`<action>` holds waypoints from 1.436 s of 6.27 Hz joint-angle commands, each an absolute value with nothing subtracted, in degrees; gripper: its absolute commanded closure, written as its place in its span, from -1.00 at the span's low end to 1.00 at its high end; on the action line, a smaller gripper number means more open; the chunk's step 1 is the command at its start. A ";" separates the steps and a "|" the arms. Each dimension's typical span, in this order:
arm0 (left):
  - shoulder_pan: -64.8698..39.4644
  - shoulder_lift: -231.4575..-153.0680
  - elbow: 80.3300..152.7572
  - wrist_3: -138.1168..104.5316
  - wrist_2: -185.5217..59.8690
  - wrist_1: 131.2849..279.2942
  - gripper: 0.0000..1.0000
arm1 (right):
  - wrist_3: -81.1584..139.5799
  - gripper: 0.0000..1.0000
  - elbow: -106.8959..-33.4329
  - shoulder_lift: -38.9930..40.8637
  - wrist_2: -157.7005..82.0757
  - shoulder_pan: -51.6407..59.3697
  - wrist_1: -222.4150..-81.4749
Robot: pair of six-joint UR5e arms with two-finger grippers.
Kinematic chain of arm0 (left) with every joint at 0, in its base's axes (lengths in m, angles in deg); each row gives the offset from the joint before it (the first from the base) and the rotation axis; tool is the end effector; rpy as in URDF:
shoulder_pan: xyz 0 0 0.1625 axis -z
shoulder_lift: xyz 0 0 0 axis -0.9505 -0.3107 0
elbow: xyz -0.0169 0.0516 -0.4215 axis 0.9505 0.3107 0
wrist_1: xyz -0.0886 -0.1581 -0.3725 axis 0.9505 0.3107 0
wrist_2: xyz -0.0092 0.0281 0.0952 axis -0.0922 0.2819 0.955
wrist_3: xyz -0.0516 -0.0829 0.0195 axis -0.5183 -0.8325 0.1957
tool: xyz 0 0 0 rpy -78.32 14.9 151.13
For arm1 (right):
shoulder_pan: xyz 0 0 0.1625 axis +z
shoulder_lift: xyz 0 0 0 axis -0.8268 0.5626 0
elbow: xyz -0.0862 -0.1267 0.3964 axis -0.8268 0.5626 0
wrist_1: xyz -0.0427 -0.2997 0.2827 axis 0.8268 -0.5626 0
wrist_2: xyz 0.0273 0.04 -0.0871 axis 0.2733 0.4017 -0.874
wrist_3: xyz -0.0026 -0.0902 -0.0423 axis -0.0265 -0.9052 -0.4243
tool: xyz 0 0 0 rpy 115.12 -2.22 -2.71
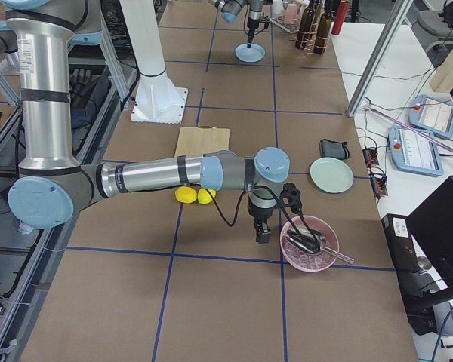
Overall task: Pick orange to plate
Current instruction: 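Push the light blue plate with the left gripper toward the table center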
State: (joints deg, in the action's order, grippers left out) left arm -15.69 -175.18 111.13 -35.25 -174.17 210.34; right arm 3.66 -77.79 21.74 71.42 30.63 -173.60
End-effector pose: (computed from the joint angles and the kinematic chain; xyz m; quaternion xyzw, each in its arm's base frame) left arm 0.2421 -0.4798 0.6149 0.0019 0.4252 0.0975 0.8998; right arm 0.0359 -0.4866 0.5910 0.0294 -0.3594 -0.1075 0.9265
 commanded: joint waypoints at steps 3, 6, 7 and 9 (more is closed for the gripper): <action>-15.74 -184.23 113.64 -37.30 -183.44 209.95 1.00 | 3.74 -1.00 -78.77 21.48 73.36 30.72 -173.55; -24.56 -198.91 112.85 -60.09 -182.81 210.48 1.00 | 3.66 -1.00 -79.21 21.83 76.80 29.93 -173.46; -29.57 -203.38 112.68 -66.77 -176.62 210.39 1.00 | 3.74 -1.00 -79.65 21.48 78.46 28.27 -173.37; -35.41 -208.94 108.14 -69.73 -165.86 211.96 1.00 | 3.74 -1.00 -80.18 21.65 79.00 28.08 -173.46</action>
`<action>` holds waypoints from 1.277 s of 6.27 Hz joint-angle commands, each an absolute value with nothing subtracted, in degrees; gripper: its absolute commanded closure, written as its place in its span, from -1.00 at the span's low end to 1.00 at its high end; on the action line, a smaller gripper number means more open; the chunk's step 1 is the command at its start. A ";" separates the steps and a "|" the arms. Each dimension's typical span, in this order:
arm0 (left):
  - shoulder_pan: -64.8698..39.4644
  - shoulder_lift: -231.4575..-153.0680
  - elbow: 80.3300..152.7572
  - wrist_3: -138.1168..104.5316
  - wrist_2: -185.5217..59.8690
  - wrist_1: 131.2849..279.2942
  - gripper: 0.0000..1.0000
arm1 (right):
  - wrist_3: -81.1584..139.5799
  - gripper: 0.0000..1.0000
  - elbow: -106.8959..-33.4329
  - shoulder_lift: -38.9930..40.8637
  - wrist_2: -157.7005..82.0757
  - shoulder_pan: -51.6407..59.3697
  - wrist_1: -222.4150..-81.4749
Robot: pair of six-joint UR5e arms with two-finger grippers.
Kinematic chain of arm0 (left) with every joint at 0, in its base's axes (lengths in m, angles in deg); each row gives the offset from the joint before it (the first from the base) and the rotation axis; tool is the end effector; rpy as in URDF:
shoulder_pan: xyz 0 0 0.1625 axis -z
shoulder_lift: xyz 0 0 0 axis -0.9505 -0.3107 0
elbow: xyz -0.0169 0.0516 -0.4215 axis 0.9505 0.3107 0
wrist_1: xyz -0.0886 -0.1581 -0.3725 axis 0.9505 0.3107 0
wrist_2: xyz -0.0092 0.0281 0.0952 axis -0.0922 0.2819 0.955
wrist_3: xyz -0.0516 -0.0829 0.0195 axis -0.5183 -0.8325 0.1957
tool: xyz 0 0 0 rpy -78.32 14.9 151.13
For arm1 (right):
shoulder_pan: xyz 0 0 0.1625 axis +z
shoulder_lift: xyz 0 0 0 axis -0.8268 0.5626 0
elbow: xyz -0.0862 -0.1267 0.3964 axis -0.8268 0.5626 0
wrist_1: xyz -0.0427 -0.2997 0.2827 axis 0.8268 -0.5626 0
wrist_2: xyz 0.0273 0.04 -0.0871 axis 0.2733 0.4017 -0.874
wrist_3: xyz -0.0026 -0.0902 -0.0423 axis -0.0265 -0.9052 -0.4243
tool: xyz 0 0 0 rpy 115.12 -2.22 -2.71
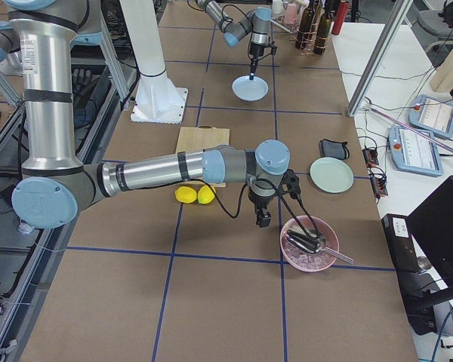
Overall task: Pick orange to plate
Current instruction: 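Push the light blue plate with the left gripper toward the table center, then release the plate with the left gripper while the right gripper reaches toward the orange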
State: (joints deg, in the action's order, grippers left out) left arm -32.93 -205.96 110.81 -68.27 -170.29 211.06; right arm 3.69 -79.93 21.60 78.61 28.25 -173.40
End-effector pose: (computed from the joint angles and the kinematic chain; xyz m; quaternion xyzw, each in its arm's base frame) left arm 0.4953 -0.4916 0.2816 0.0015 0.5560 0.0594 0.8290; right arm 0.0069 -0.4872 0.5623 0.0427 -0.4169 -0.1330 0.8981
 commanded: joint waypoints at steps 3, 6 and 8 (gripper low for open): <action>-38.32 -210.63 103.89 -71.23 -162.32 214.59 1.00 | 4.01 -1.00 -79.91 21.74 80.14 27.30 -173.46; -37.89 -210.38 104.67 -76.37 -161.97 221.35 -0.78 | 18.49 -1.00 -79.83 20.43 80.06 18.63 -166.15; -37.53 -209.59 105.38 -77.56 -161.36 222.78 -0.78 | 47.55 -1.00 -79.12 19.73 70.02 7.05 -147.97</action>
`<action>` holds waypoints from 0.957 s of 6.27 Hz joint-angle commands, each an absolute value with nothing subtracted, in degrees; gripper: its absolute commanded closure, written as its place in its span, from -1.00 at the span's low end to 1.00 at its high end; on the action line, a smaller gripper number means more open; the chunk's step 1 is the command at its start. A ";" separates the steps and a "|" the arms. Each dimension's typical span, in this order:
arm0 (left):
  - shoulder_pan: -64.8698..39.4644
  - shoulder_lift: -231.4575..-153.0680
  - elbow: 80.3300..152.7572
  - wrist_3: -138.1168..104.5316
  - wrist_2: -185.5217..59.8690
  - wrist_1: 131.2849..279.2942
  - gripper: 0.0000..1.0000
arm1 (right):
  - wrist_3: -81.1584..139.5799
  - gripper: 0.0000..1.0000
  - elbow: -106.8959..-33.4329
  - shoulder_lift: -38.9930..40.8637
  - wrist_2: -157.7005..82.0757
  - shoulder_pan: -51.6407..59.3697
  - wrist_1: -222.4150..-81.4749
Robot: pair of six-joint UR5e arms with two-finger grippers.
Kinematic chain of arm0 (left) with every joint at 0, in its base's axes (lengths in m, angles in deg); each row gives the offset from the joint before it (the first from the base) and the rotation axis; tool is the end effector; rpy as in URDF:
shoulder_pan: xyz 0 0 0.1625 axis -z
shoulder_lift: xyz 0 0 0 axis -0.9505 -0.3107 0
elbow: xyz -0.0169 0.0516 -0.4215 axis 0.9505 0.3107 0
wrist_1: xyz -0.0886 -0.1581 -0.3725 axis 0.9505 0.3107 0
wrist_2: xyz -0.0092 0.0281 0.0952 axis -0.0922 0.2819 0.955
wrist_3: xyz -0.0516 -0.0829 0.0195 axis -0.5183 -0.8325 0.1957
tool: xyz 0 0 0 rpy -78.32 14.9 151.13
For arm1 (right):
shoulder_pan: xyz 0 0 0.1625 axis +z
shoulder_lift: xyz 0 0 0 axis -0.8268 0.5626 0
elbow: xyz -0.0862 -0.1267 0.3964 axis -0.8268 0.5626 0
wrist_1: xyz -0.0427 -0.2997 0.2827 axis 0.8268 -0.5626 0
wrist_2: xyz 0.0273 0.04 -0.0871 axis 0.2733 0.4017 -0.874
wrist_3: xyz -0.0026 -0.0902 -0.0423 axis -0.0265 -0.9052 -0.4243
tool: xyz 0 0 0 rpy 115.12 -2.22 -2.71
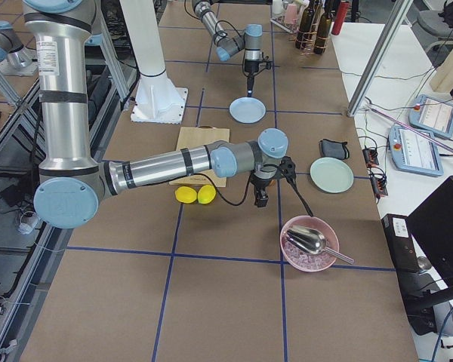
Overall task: Pick orange to plate
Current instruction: 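Release the plate with the left gripper while the right gripper reaches toward the orange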
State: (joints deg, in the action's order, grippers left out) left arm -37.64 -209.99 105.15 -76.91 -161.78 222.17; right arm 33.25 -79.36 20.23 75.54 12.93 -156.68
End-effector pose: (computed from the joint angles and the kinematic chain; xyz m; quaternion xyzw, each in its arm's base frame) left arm 0.5502 -0.4750 0.2585 0.0359 0.5931 0.0177 0.8041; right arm -0.1270 -0.4944 0.5266 0.0221 -0.4225 -0.0795 0.9026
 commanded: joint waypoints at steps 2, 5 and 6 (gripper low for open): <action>-37.45 -209.41 105.29 -77.65 -161.09 222.78 -0.79 | 65.11 -1.00 -75.02 16.31 62.93 0.16 -138.87; -37.71 -209.06 105.29 -77.65 -159.52 222.95 -0.81 | 68.96 -1.00 -71.05 11.92 61.07 -1.62 -135.58; -37.71 -209.06 105.29 -77.65 -159.33 222.96 -0.82 | 68.61 -1.00 -68.86 11.81 60.55 -2.41 -135.41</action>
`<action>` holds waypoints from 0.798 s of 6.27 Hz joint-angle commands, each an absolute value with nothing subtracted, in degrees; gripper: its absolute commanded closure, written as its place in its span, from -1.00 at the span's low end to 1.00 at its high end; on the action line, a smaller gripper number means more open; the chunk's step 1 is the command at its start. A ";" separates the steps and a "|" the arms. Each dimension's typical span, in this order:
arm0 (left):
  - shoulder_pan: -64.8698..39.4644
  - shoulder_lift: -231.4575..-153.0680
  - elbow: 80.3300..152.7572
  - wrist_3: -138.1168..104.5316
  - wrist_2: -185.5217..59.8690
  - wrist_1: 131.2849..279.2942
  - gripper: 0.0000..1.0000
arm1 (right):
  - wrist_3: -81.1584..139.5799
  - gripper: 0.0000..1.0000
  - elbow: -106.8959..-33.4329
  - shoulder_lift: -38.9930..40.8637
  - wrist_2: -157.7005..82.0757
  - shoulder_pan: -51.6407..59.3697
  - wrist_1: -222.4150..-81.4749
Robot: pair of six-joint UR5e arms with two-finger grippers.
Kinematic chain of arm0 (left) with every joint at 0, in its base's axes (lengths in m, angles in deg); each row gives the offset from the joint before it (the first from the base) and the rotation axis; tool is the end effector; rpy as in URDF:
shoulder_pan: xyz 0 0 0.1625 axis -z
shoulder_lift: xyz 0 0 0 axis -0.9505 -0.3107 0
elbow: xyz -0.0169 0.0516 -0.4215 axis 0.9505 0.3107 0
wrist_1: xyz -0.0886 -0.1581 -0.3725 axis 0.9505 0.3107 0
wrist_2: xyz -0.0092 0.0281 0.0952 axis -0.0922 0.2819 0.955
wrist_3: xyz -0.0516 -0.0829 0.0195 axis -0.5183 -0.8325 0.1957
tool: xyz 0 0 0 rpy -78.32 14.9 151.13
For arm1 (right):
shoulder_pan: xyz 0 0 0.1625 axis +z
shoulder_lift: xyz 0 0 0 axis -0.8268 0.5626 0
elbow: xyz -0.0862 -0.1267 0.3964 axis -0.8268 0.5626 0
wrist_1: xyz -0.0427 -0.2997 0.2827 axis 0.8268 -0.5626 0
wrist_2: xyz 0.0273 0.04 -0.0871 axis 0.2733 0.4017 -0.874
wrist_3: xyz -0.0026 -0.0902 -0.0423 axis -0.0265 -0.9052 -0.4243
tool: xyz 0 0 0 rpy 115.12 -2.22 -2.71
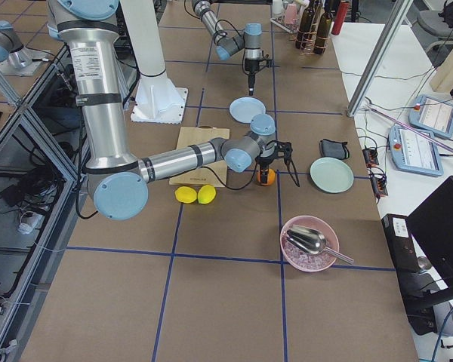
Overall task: Pick orange to plate
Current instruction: 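Grasp the orange with the right gripper while the left arm withdraws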
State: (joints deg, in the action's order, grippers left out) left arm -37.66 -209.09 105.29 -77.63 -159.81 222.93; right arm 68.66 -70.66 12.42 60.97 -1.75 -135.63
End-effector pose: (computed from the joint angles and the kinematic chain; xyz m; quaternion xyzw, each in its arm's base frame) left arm 0.5475 -0.4765 0.2678 0.0455 0.5900 0.0028 0.8061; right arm -0.2745 -0.5157 0.4973 0.0536 -0.4239 0.0598 0.9021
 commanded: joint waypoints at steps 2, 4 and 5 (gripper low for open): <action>-37.97 -209.06 105.20 -77.65 -159.24 222.96 -0.83 | 68.70 -1.00 -67.44 9.97 59.50 -3.64 -135.49; -38.15 -208.97 105.29 -77.74 -159.24 222.96 -0.85 | 68.26 -1.00 -66.39 9.79 59.31 -4.35 -135.49; -38.15 -209.05 105.29 -77.74 -159.24 222.96 -0.87 | 68.26 -1.00 -66.12 9.70 57.40 -5.57 -135.49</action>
